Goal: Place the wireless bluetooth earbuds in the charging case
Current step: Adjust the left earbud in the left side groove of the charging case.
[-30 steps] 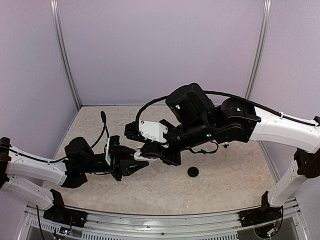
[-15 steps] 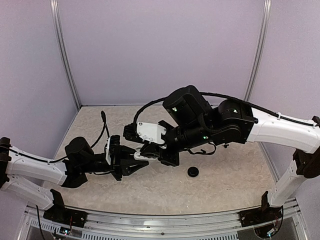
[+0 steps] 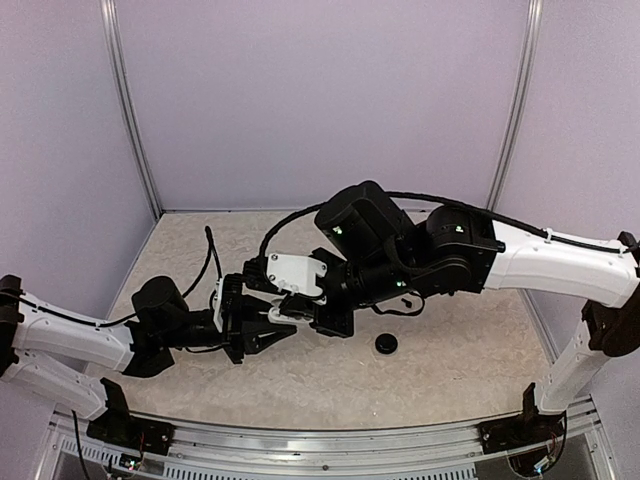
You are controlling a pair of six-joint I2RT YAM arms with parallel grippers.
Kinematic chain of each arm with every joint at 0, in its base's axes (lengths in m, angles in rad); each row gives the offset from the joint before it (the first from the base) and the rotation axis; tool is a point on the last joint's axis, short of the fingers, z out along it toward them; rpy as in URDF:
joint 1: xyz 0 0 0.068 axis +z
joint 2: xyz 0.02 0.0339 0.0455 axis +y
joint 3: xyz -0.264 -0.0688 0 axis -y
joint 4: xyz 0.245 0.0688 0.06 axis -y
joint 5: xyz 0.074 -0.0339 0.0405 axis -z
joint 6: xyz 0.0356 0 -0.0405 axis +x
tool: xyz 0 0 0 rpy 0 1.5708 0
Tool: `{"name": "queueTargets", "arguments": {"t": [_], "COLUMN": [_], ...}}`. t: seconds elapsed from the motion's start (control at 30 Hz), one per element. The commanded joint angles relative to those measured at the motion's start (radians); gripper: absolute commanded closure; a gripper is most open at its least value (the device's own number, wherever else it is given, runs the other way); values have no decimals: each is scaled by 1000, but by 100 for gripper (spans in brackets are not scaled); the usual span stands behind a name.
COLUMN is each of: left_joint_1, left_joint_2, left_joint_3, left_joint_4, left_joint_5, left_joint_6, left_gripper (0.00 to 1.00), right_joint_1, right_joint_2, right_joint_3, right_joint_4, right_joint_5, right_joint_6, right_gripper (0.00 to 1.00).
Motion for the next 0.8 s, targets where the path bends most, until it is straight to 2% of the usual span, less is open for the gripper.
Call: {"name": "queueTargets", "arguments": {"t": [0.0, 0.3, 0.47, 0.77], "left_joint_1": [-8, -8, -7, 5], "left_joint_2": [-37, -37, -32, -10], "left_joint_3": [3, -1, -2, 5], "left_joint_4": [93, 97, 99, 88], "left_joint_5": [41, 40, 23, -19], "left_joint_6": [-4, -1, -4, -16], "left_gripper": [99, 99, 99, 99], "right_joint_1": [0, 0, 5, 9], "right_joint_2": [49, 61, 50, -52], "right_joint_3": [10, 12, 3, -50], "right_joint_4": [-48, -33, -23, 78], "right_joint_5": [100, 195, 148, 4], "right_joint_6": [11, 26, 19, 23], "right_gripper": [95, 95, 93, 81]}}
